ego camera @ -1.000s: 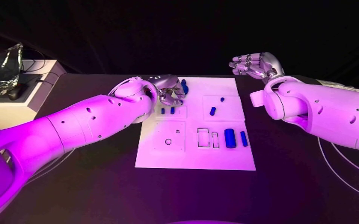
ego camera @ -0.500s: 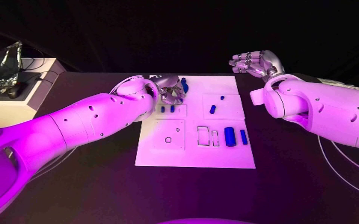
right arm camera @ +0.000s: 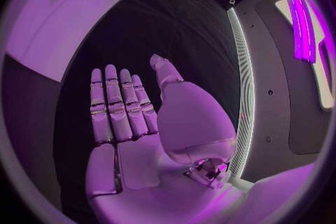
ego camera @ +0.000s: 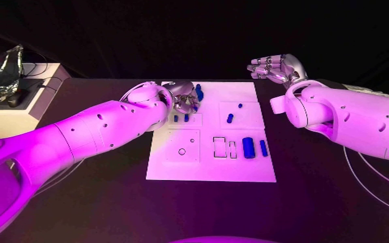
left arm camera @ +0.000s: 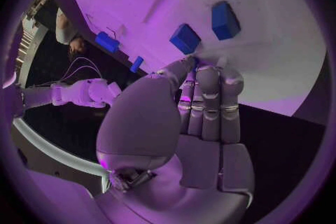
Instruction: Assemble the parts on the task board
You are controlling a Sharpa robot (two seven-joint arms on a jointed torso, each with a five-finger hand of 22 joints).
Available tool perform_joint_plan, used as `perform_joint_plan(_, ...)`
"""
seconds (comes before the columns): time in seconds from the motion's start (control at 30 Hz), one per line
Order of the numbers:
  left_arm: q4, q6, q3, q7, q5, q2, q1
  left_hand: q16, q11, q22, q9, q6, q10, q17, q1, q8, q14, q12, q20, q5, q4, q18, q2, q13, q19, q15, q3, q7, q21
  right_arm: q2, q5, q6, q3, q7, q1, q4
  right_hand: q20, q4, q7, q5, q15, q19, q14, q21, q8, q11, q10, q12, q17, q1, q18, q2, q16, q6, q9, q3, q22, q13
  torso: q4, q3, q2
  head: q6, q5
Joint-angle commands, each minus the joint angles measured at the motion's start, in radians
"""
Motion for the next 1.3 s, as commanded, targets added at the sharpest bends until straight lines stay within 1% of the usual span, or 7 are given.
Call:
perform_joint_plan(0.03,-0.002,0.028,-0.001,-0.011,-0.006,0.005,-0.001,0.004,0.001,0.019,-0.001,0.000,0.007,-0.001,-0.001,-0.002,0.001,0.002,0.003,-0.002,-0.007,0.009,0.009,0.001,0.006,0.004,0.000,0.002,0.006,0.000,-0.008,0.014,0.000,0.012,0.000,0.002,0.001,0.001,-0.003,0.007,-0.002,0.009,-0.004,-0.003,-0.004,-0.004,-0.003,-0.002,-0.002,-0.010,0.002,-0.003,-0.003,-0.003,0.000,0.004,0.000,-0.001,0.0008,0.0001,0.000,0.000,0.000)
perform_joint_plan(0.37,-0.003,0.009,-0.001,-0.009,-0.003,0.004,-0.002,0.004,-0.014,0.022,0.001,0.041,0.043,-0.001,0.001,-0.001,0.003,0.014,-0.006,-0.002,-0.013,0.001,0.037,0.002,0.008,-0.006,-0.008,-0.003,0.013,0.001,-0.008,0.015,0.000,0.012,0.000,0.001,0.001,0.002,-0.004,0.007,-0.002,0.009,-0.003,-0.003,-0.004,-0.004,-0.002,-0.002,-0.002,-0.011,0.002,-0.003,-0.003,-0.003,0.000,0.004,0.000,-0.001,0.0014,-0.0001,0.000,-0.001,-0.001)
perform_joint_plan(0.6,0.000,-0.051,-0.001,-0.012,0.014,-0.001,-0.002,0.002,-0.018,0.029,0.001,0.070,0.077,-0.002,0.008,-0.001,0.013,-0.004,-0.016,-0.001,-0.032,-0.008,0.054,0.003,0.020,-0.011,-0.004,0.009,0.033,0.002,-0.008,0.015,0.000,0.013,0.000,0.000,0.001,0.003,-0.003,0.007,-0.002,0.009,-0.003,-0.003,-0.003,-0.004,-0.002,-0.002,-0.002,-0.012,0.002,-0.002,-0.003,-0.002,0.000,0.004,0.000,-0.001,0.0008,-0.0007,-0.001,0.000,0.001)
perform_joint_plan(0.9,0.026,-0.096,0.002,0.026,0.077,-0.030,-0.004,-0.002,-0.018,0.035,-0.001,0.083,0.104,-0.004,-0.003,-0.003,0.023,-0.037,-0.018,-0.001,-0.062,-0.009,0.056,0.004,0.028,-0.012,0.029,0.012,0.052,0.002,-0.008,0.015,0.000,0.014,0.000,0.000,0.000,0.005,-0.004,0.008,-0.002,0.009,-0.003,-0.003,-0.004,-0.005,-0.002,-0.002,-0.002,-0.013,0.001,-0.001,-0.003,-0.002,0.000,0.005,0.000,-0.001,-0.0005,-0.0009,-0.001,0.002,0.002)
perform_joint_plan(1.03,0.050,-0.094,0.017,0.038,0.121,-0.055,-0.005,-0.001,-0.017,0.035,-0.002,0.080,0.101,-0.003,-0.008,-0.004,0.022,-0.039,-0.017,-0.001,-0.066,-0.009,0.055,0.003,0.027,-0.011,0.030,0.014,0.053,0.000,-0.004,0.015,0.000,0.012,0.000,0.002,0.000,0.005,-0.004,0.008,-0.002,0.009,-0.003,-0.002,-0.004,-0.005,-0.002,-0.002,-0.002,-0.012,0.001,-0.002,-0.003,-0.002,0.000,0.005,0.000,-0.001,0.0020,-0.0016,-0.001,0.002,-0.001)
perform_joint_plan(1.2,0.081,-0.074,0.040,0.039,0.166,-0.088,-0.004,0.000,-0.013,0.034,-0.002,0.072,0.092,-0.001,-0.012,-0.004,0.020,-0.040,-0.015,-0.002,-0.065,-0.008,0.054,0.003,0.025,-0.008,0.032,0.016,0.051,-0.001,0.004,0.016,0.000,0.011,0.000,0.006,0.000,0.005,-0.004,0.008,-0.002,0.009,-0.003,-0.002,-0.004,-0.005,-0.002,-0.002,-0.002,-0.012,0.001,-0.002,-0.003,-0.002,0.000,0.005,0.000,-0.001,0.0019,0.0000,-0.001,0.002,0.001)
perform_joint_plan(1.3,0.103,-0.057,0.055,0.035,0.194,-0.109,-0.004,0.000,-0.013,0.034,-0.002,0.072,0.092,-0.001,-0.013,-0.003,0.019,-0.040,-0.014,-0.002,-0.065,-0.007,0.053,0.003,0.025,-0.008,0.032,0.016,0.051,-0.002,0.006,0.016,0.000,0.010,0.000,0.007,0.000,0.005,-0.004,0.008,-0.002,0.009,-0.003,-0.002,-0.004,-0.005,-0.002,-0.002,-0.002,-0.012,0.001,-0.002,-0.003,-0.002,0.000,0.005,0.000,-0.001,0.0029,-0.0012,-0.002,0.002,0.001)
